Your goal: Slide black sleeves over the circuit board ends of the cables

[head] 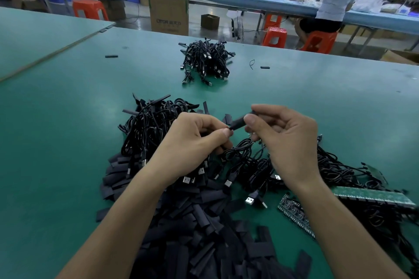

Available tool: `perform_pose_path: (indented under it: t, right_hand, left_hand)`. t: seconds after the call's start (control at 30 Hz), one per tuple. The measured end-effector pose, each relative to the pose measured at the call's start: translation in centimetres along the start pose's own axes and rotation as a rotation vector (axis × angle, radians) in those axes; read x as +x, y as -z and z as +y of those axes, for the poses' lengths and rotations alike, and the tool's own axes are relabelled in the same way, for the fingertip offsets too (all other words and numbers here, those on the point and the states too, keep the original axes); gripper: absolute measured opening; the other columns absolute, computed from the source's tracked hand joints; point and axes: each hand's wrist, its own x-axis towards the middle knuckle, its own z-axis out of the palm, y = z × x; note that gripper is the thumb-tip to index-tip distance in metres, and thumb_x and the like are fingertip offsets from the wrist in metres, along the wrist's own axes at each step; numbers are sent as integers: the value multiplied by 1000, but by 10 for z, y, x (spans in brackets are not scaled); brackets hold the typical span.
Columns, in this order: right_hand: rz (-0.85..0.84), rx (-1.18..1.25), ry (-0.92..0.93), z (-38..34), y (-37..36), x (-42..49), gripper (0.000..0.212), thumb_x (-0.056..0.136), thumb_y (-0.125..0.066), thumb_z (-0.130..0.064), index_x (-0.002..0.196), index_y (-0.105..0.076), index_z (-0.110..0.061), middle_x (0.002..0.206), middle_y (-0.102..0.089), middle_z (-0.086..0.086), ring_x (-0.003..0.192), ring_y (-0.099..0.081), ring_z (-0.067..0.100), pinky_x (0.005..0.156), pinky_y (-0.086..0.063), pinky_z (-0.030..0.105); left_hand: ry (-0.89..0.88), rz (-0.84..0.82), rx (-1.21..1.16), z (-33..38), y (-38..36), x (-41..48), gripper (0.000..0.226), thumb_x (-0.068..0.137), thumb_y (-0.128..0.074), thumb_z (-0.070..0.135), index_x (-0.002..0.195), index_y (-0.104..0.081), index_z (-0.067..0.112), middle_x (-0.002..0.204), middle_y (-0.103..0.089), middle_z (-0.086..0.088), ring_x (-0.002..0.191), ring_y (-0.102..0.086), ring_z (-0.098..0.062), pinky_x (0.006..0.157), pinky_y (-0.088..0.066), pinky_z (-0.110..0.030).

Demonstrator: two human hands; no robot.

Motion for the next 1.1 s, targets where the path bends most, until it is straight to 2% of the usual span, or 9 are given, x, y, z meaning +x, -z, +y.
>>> perform_pose_path:
  t: [0.1, 0.23, 0.33, 0.5, 0.67, 0.77, 0.83, 1.0, 1.1]
  right_hand:
    - [45, 14, 18, 0, -9, -8, 28, 83, -75, -21, 111, -71, -24, 86, -77, -7, 74, -74, 14, 67, -58, 20]
    - [40, 31, 47, 0, -17, -18, 40, 86, -72, -19, 125, -62, -25, 87, -77, -13, 67, -71, 6, 69, -55, 14]
    - [37, 32, 59, 0, -18, -20, 39, 89, -72, -15, 124, -62, -30, 86, -77, -13, 67, -72, 6, 69, -55, 14]
    - [5, -64, 28, -4, -19, -14, 30, 92, -71, -27, 113, -64, -46, 83, -76, -9, 76, -72, 10, 69, -57, 28]
    - [11, -74, -11, -7, -17, -3, 25, 92, -70, -21, 106, -60, -38, 78, -72, -5, 67, -68, 8, 62, -51, 21]
    - [111, 36, -64, -11, -13, 4, 22, 92, -70, -15, 104, -57, -29, 76, -73, 0, 64, -65, 10, 62, -51, 25]
    - [152, 101, -78, -14, -10, 10, 20, 93, -69, -12, 104, -56, -23, 77, -75, 1, 63, -64, 12, 60, -51, 25]
    - [206, 56, -63, -12, 2, 22, 15, 100, -60, -19, 111, -56, -29, 85, -77, -2, 72, -71, 13, 62, -53, 22]
    - [133, -349, -123, 9, 12, 27, 26, 102, -55, -22, 128, -58, -28, 102, -75, -7, 90, -69, 5, 84, -53, 24]
  left_hand:
    - [-31, 44, -6, 0, -3, 0, 15, 94, -69, 18, 82, -76, 22, 77, -77, 2, 67, -71, -12, 71, -60, -33]
    - [-67, 68, -19, 1, -4, -1, 12, 95, -68, 16, 87, -77, 18, 76, -77, 2, 66, -71, -12, 66, -56, -23]
    - [-71, 68, -13, 1, -3, -1, 13, 95, -68, 14, 89, -78, 18, 76, -77, 0, 68, -73, -15, 69, -60, -27]
    - [-68, 46, -7, 4, -8, -1, 12, 96, -67, 15, 89, -77, 18, 76, -76, 0, 68, -72, -14, 68, -58, -24]
    - [-50, -17, 28, 5, -7, -1, 3, 90, -74, 28, 92, -75, 25, 84, -77, 5, 81, -74, -13, 76, -59, -26]
    - [57, -155, 102, 2, -1, -2, 30, 79, -83, 38, 103, -70, 29, 96, -76, 6, 89, -73, -11, 82, -60, -30]
    - [70, -173, 149, 2, -1, -3, 25, 80, -84, 32, 100, -70, 27, 93, -76, 7, 85, -72, -8, 78, -59, -30]
    - [-38, 97, 88, 7, 3, -2, 26, 79, -82, 29, 99, -66, 30, 83, -76, 13, 67, -71, -4, 59, -55, -20]
    - [-122, 396, 37, 8, 15, 1, 26, 80, -83, 32, 97, -64, 33, 81, -76, 15, 66, -72, -2, 56, -53, -14]
